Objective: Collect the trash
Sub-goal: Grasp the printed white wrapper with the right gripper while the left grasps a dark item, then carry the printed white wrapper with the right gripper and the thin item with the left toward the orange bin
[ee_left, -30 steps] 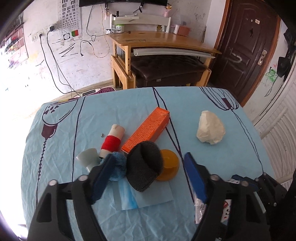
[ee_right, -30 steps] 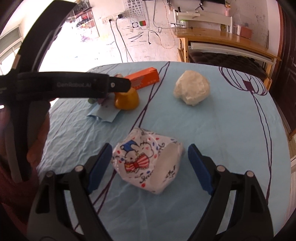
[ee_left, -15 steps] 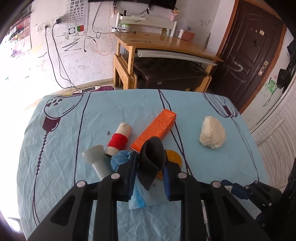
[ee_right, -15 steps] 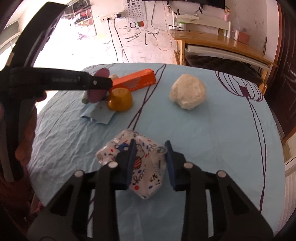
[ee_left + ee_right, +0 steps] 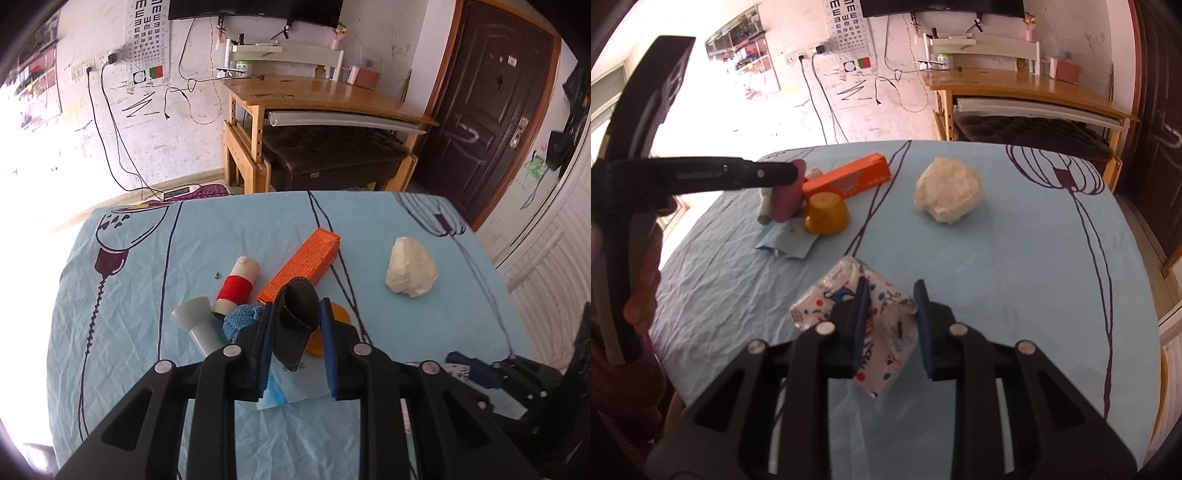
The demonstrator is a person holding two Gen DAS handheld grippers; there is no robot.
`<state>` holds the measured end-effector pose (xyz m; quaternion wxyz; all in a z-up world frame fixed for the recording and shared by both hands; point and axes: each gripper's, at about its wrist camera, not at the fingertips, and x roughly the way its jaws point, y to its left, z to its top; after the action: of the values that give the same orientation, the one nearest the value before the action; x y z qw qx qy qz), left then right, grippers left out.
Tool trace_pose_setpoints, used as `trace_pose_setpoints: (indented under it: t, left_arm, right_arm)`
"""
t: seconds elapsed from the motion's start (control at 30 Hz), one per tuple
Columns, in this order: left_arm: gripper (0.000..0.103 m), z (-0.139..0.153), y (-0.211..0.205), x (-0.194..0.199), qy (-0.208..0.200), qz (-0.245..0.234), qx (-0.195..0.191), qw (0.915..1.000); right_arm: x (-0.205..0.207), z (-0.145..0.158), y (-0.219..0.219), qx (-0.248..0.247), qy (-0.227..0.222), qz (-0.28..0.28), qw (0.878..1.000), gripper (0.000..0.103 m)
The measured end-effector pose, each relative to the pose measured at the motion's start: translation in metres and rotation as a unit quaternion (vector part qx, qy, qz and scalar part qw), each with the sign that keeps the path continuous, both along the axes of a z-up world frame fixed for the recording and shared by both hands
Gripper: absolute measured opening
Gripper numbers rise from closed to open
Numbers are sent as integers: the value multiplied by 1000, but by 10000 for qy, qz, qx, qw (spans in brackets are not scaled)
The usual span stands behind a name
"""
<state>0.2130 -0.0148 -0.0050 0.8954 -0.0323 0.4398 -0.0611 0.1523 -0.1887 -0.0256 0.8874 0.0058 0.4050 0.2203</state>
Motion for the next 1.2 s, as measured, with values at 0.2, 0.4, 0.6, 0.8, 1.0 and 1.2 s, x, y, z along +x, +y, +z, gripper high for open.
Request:
trace_pose_setpoints:
  t: [0.2,0.4,0.6,0.8,1.0,1.2]
  left_arm:
    - [2,-1,1,0,-39,128,258,9996]
    - [2,4,4,-5,-119,116,231,9996]
    - [2,13,6,-12,-245,134,169,9995]
    - [2,31,-7,-24,-497,26,248,9985]
    - [2,44,-25,-32,-642,-144,327,9973]
    - [2,50,-48,-35,-679,-337,408,9963]
  right_arm:
    - [-1,-1,-5,111,24,-34,9999,23]
    - [-2,0,-12,214,5,-127,9997,23]
    - [-7,5,-24,316,-86,-257,9991,23]
    - [-11,14,-44,445,-203,-443,9978,23]
    - [-15,19,-68,558,-296,-652,9959,23]
    - [-18,23,-96,690,-391,-933,9925,23]
